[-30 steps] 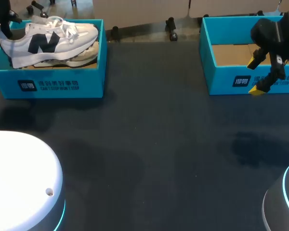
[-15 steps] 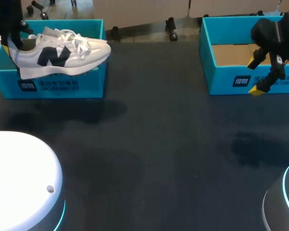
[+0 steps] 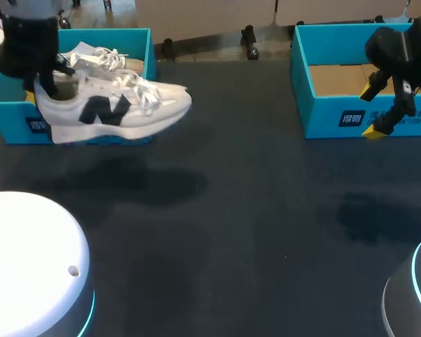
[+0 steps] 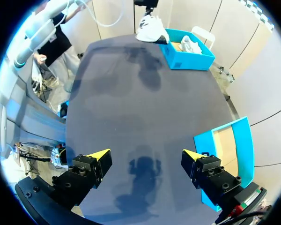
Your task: Take the shoe out of the shoebox, open the shoe tongue, remove and reinsert the insole, then place the shoe into the shoebox
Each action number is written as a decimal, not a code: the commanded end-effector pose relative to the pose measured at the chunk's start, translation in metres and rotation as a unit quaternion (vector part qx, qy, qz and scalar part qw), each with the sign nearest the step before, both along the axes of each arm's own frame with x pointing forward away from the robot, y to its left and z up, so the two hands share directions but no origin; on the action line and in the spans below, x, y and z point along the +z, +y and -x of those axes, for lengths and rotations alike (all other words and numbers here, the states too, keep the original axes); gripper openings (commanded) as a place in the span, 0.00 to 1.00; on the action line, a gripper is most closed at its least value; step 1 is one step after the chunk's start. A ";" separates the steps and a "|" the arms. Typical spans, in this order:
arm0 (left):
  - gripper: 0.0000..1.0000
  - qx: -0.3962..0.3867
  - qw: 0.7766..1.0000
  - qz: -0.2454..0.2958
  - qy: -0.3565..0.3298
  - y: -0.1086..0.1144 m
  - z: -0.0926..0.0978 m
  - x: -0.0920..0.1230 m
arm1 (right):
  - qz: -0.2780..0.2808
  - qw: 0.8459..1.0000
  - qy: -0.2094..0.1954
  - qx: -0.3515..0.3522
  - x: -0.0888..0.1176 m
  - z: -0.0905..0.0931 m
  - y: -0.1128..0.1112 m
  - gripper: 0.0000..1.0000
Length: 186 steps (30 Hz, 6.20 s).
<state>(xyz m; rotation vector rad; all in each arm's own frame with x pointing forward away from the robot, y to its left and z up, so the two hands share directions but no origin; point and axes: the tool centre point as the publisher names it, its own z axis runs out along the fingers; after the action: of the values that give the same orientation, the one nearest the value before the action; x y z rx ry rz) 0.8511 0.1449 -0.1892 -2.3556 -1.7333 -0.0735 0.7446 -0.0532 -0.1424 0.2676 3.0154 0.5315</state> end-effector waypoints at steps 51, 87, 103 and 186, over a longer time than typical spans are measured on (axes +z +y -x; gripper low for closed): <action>0.00 0.003 1.000 0.009 0.020 -0.133 0.146 -0.051 | 0.001 1.000 0.001 0.000 0.000 -0.001 0.001 1.00; 0.00 0.058 0.994 -0.072 -0.060 -0.165 0.125 -0.165 | 0.001 1.000 0.001 0.000 0.000 -0.001 0.001 1.00; 0.00 0.039 0.995 -0.080 -0.050 -0.173 0.123 -0.200 | 0.001 1.000 0.001 0.000 0.000 -0.001 0.001 1.00; 1.00 0.593 0.720 0.254 0.256 0.041 0.144 -0.144 | 0.001 1.000 0.001 0.000 0.000 -0.001 0.001 1.00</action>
<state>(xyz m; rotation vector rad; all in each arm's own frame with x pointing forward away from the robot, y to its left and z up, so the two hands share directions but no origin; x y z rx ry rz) 0.7138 0.1802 -0.3343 -0.8222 -2.6632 1.2058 0.7447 -0.0533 -0.1424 0.2677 3.0154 0.5315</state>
